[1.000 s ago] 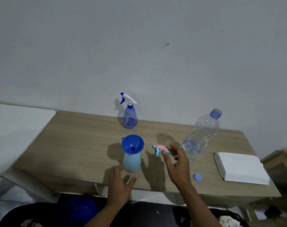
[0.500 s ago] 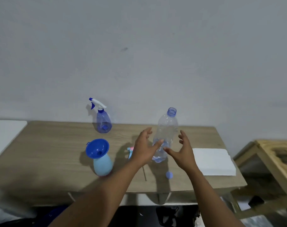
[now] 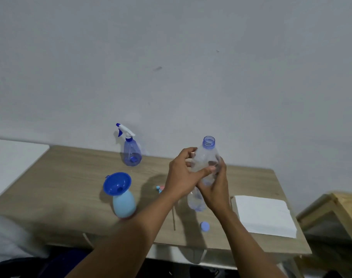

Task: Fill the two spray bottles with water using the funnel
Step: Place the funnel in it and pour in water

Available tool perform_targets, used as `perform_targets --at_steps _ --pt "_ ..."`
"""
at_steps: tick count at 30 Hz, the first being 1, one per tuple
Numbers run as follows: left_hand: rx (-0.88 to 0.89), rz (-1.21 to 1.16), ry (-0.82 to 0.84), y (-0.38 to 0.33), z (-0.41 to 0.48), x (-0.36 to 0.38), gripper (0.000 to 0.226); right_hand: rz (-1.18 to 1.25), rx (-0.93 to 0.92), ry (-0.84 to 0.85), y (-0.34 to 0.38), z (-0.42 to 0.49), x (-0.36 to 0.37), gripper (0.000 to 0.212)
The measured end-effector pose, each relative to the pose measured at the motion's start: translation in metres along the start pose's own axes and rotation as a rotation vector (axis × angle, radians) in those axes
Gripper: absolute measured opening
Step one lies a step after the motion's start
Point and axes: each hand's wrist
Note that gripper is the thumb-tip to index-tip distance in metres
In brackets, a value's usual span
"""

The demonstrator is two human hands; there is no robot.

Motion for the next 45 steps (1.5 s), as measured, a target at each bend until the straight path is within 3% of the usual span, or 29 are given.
perform_targets --at_steps 8,12,14,19,22,30,39,45 --pt "0.059 0.067 0.088 -0.045 -0.010 -0.076 0.070 -0.078 -0.121 0.014 0.053 -0.014 0.013 0.090" --pt "0.260 0.124 -0.197 -0.025 -0.019 -0.150 0.048 -0.133 -0.139 0.104 0.077 -0.027 0.030 0.090" --pt "0.294 0.240 -0.310 -0.004 -0.028 -0.184 0.053 -0.178 -0.144 0.171 0.084 -0.035 0.039 0.088" --pt "0.059 0.445 -0.257 0.040 -0.054 -0.232 0.101 -0.350 -0.186 0.342 0.093 -0.051 0.059 0.087" --pt "-0.047 0.397 -0.190 0.057 -0.058 -0.242 0.113 -0.473 -0.196 0.426 0.096 -0.059 0.070 0.092" --pt "-0.137 0.270 -0.121 0.075 -0.044 -0.253 0.106 -0.608 -0.178 0.453 0.095 -0.068 0.075 0.093" --pt "-0.064 0.199 -0.064 0.083 -0.043 -0.253 0.068 -0.633 -0.159 0.436 0.099 -0.073 0.070 0.095" --pt "-0.095 0.116 -0.088 0.089 -0.041 -0.249 0.081 -0.771 -0.122 0.530 0.105 -0.067 0.073 0.091"
Point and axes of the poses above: each hand's wrist, its own z-axis towards the middle knuckle, its own x-axis out of the palm, y = z × x, and after that the axes turned 14 degrees about -z, right-handed
